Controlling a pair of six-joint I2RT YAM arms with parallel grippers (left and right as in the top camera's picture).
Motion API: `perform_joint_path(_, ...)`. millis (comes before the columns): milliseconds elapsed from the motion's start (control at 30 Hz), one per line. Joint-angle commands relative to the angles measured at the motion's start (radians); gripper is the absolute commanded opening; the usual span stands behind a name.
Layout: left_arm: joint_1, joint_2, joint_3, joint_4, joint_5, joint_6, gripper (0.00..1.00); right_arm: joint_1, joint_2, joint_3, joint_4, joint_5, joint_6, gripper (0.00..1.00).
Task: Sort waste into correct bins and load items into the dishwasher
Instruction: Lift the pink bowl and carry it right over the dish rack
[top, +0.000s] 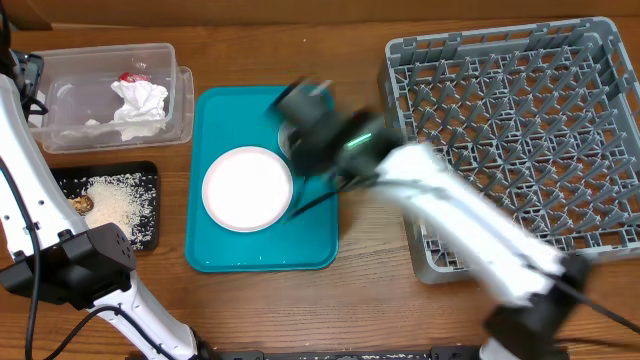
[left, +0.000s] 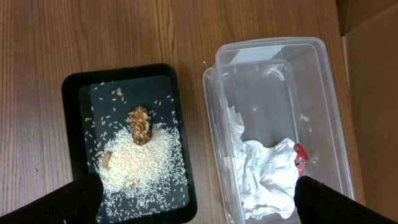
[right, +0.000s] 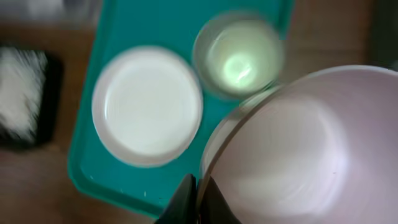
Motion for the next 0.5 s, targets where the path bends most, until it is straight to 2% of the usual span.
perform_joint_path(0,-0.002,0.005,-0.004,-0.002,-0.020,-0.010,1.00,-0.262,-0.136,0.039,0.013,-0.205,-0.106,0.04)
perform_joint_path(267,-0.002,0.005,-0.004,-0.002,-0.020,-0.010,1.00,-0.935,-0.100,0.002,0.132,-0.856,-0.293,0.04)
perform_joint_path(467,-0.002,0.005,-0.004,-0.002,-0.020,-0.010,1.00,-1.172,-0.005,-0.070,0.307,-1.138,-0.284,0.04)
